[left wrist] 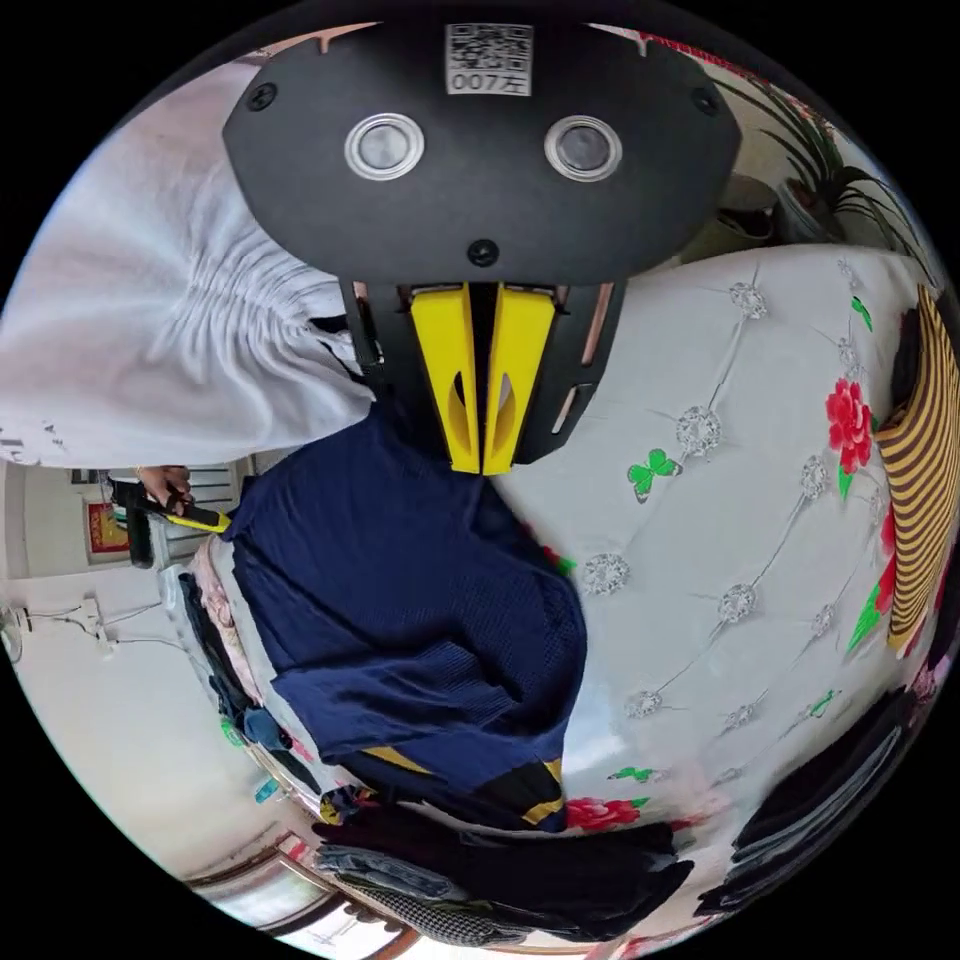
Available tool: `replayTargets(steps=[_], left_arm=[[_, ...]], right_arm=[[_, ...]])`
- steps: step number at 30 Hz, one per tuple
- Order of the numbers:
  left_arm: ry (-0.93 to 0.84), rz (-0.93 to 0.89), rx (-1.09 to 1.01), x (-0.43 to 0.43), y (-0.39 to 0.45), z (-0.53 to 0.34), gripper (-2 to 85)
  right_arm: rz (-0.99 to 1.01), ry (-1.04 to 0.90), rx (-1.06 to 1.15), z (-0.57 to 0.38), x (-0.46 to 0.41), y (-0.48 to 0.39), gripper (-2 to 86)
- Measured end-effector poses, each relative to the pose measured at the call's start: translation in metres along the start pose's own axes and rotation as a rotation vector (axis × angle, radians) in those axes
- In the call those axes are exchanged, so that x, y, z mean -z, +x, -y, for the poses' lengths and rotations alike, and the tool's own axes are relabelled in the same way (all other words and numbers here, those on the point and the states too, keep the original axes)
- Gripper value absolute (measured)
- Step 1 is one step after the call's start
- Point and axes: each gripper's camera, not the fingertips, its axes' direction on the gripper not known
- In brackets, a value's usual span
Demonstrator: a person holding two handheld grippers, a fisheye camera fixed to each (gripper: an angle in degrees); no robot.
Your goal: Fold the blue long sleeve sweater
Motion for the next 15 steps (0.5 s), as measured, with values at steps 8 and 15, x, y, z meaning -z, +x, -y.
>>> replayTargets(steps=[8, 15], left_arm=[[0.255, -0.075, 0.213, 0.048, -0.032, 0.061, 6.0], [0.129, -0.096, 0.214, 0.014, -0.012, 0.038, 9.0]], right_arm=[[0.095, 0.333, -0.113, 0.056, 0.075, -0.003, 0.7], [0.002, 0.282, -0.175, 0.05, 0.042, -0.02, 3.4]])
